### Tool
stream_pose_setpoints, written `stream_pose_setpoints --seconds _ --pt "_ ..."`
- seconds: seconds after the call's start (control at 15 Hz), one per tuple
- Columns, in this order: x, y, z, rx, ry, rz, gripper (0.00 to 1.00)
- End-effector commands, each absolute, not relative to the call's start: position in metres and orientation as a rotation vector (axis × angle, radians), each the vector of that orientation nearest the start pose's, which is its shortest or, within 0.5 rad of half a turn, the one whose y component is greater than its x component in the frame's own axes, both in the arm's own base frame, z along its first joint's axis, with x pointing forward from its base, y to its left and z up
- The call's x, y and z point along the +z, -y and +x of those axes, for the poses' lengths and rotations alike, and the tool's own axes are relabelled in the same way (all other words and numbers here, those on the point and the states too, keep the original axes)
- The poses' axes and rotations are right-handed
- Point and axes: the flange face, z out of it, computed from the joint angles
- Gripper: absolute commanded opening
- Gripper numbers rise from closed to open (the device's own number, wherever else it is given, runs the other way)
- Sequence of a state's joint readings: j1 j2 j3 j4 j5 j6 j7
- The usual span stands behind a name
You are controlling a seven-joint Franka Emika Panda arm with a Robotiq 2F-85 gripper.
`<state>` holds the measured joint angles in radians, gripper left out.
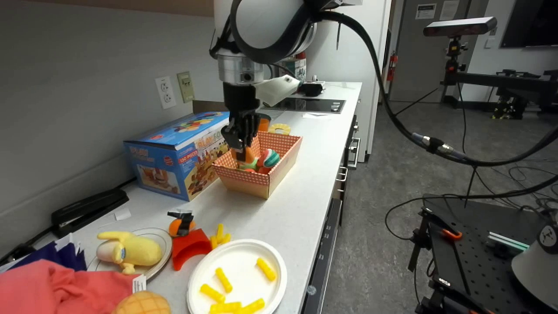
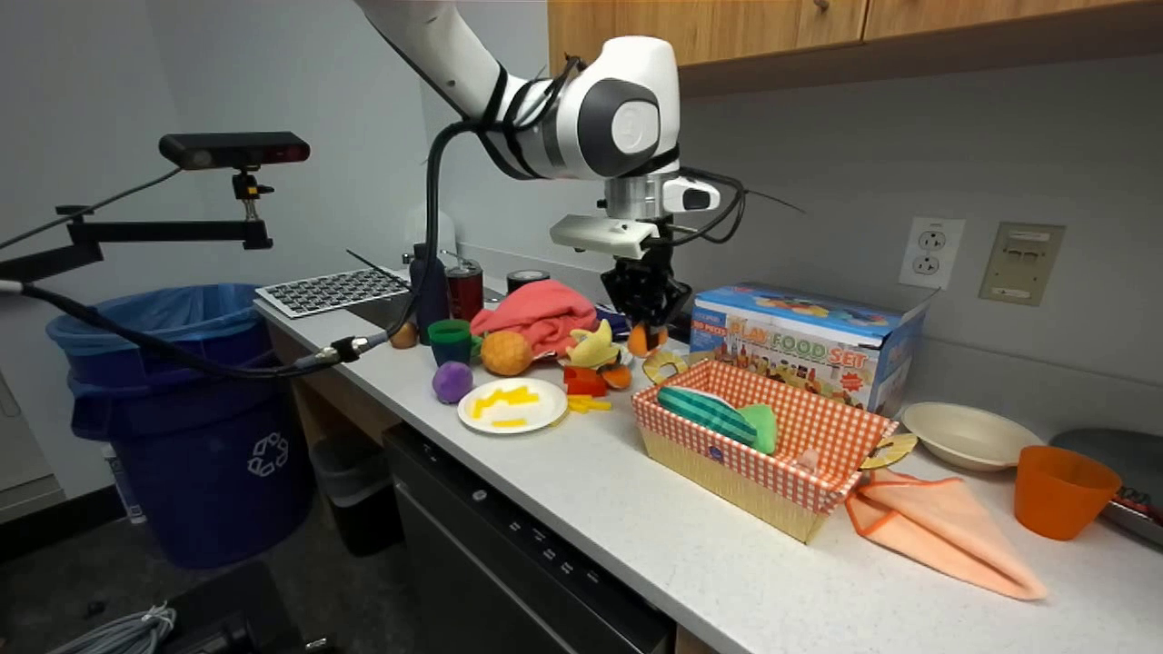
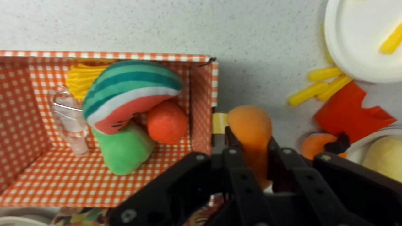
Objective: Pick up the plush toys from the countertop and put them in the basket.
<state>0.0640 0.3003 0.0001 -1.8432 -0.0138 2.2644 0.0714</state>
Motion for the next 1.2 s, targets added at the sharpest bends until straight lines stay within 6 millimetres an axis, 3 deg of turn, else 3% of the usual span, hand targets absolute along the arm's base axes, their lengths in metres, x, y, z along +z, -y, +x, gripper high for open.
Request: stream_pose_setpoints --seconds 0.0,0.2,0.27,0.33,0.53,0.8,1.13 --pt "0.374 -0.001 0.633 -0.353 -0.256 -3.156 0.05" --pt "0.37 0.026 0.637 -0.472 -0.477 -3.168 0.05" --pt "0.368 0.032 0.638 -0.509 -0.556 -3.166 0.35" --pt "0.368 0.036 0.639 -0.537 -0.622 -3.164 0.46" --pt "0.368 0.04 0.639 -0.602 -0.748 -3.162 0.66" --pt "0.38 0.03 0.633 -0.66 -0.806 -3.129 0.97" --pt "0.397 0.011 0.621 -0.667 -0.749 -3.106 1.0"
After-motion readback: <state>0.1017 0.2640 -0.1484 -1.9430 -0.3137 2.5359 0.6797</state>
